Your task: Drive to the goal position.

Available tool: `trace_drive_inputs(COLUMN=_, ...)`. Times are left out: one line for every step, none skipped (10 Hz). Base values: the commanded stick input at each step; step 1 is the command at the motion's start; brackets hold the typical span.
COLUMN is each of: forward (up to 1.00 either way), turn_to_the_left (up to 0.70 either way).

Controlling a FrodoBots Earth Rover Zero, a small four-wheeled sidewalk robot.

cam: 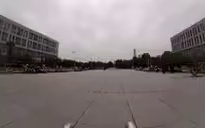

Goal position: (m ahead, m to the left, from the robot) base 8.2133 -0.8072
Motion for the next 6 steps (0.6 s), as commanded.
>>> trace_drive_inputs(forward=0.70, turn_to_the_left=0.00)
trace_drive_inputs(forward=0.70, turn_to_the_left=0.00)
trace_drive_inputs(forward=0.70, turn_to_the_left=0.00)
trace_drive_inputs(forward=0.70, turn_to_the_left=0.00)
trace_drive_inputs(forward=0.70, turn_to_the_left=0.00)
trace_drive_inputs(forward=0.70, turn_to_the_left=0.00)
